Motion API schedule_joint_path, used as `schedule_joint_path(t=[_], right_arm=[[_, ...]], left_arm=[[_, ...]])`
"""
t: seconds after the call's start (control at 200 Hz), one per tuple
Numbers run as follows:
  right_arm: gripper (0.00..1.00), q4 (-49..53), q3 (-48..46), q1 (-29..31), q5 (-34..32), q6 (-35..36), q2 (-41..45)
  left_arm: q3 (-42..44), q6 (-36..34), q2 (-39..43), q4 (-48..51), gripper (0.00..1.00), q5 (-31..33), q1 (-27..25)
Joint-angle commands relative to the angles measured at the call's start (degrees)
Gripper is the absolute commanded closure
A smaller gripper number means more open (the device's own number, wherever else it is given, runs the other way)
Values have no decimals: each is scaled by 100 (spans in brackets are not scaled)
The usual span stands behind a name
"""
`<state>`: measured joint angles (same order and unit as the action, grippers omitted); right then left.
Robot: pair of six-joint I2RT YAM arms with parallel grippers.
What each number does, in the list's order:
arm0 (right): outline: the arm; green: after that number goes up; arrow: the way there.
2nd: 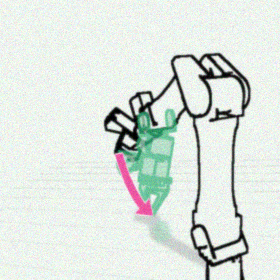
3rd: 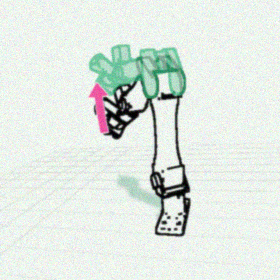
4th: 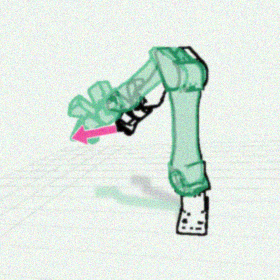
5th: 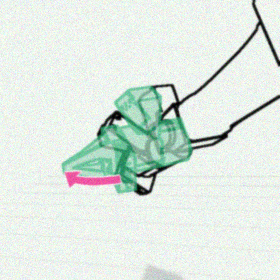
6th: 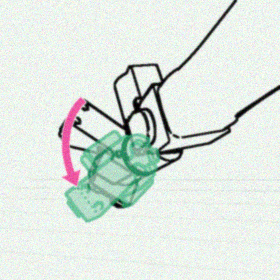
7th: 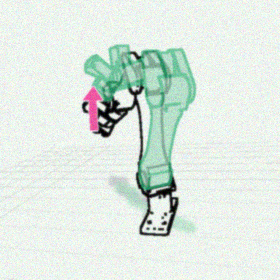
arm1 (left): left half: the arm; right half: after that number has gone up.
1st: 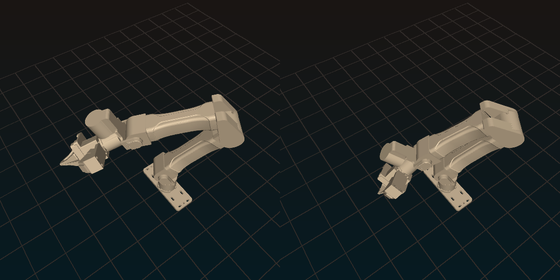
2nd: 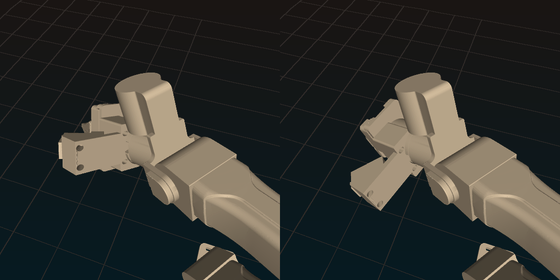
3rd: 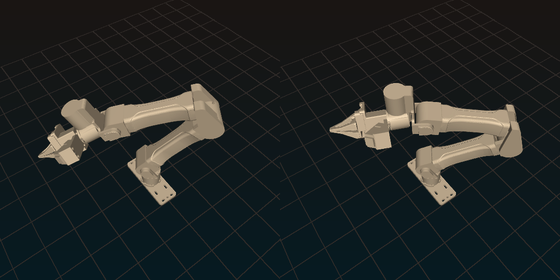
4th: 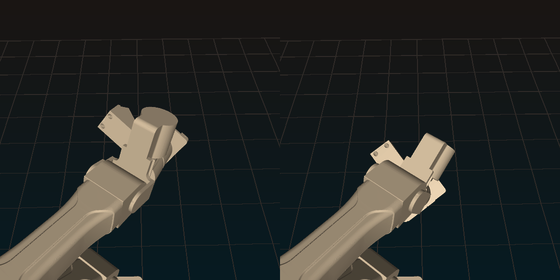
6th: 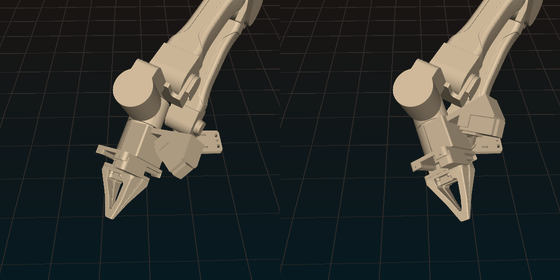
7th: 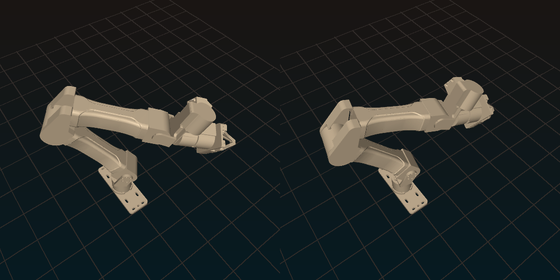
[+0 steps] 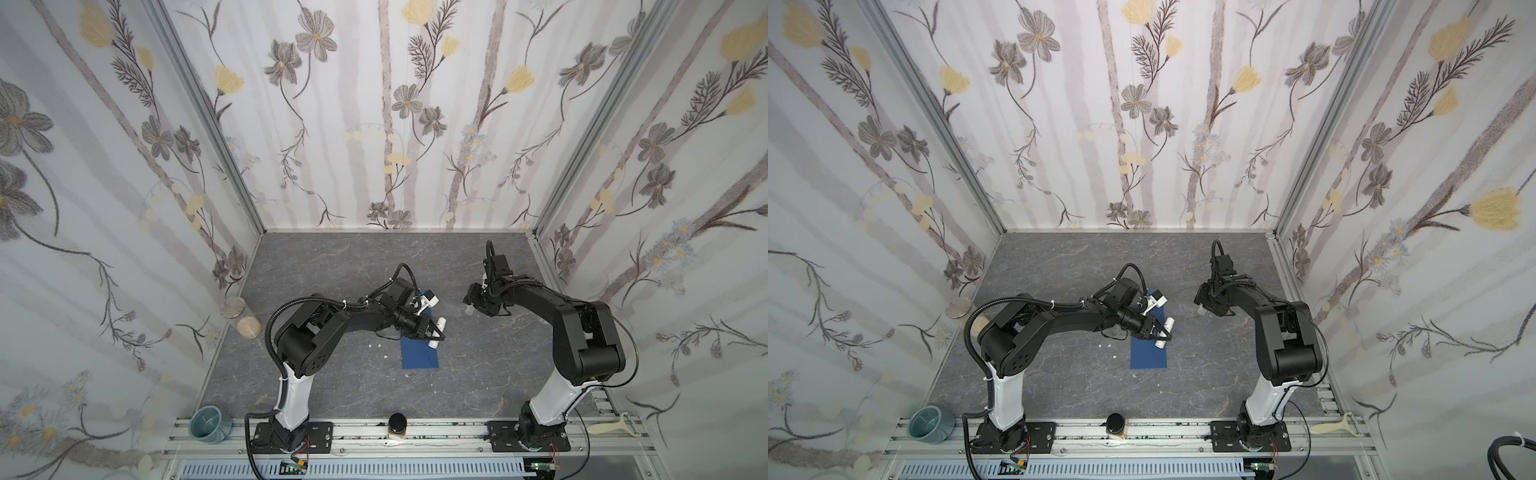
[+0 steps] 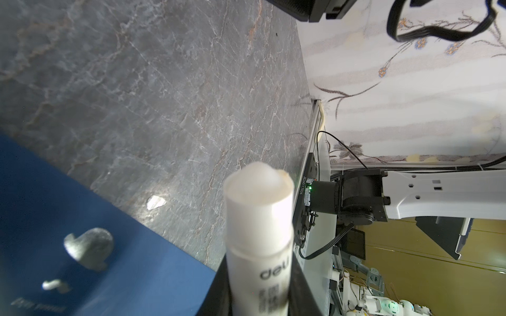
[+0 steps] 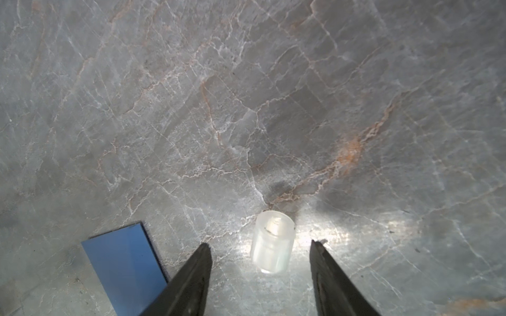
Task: Place the letter into the envelope and seal it
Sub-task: 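Move the right gripper over the small clear cap while left holds the stick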
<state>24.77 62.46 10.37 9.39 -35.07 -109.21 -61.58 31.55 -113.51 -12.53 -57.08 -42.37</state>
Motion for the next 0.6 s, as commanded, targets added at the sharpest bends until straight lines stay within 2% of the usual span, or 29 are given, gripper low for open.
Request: schedule_joint_path(t=[0.0,0.355,0.595], right_arm=[[43,-27,138,82,-150,-161,-147],[49,78,230,184,-341,-228,-403],[58,115,276,192,-372,-203,-502]], left_arm=[[219,610,55,-1072,100,-259,25],[283,554,107,-1085,100,-224,62],[326,537,98,-1079,100,-212,62]])
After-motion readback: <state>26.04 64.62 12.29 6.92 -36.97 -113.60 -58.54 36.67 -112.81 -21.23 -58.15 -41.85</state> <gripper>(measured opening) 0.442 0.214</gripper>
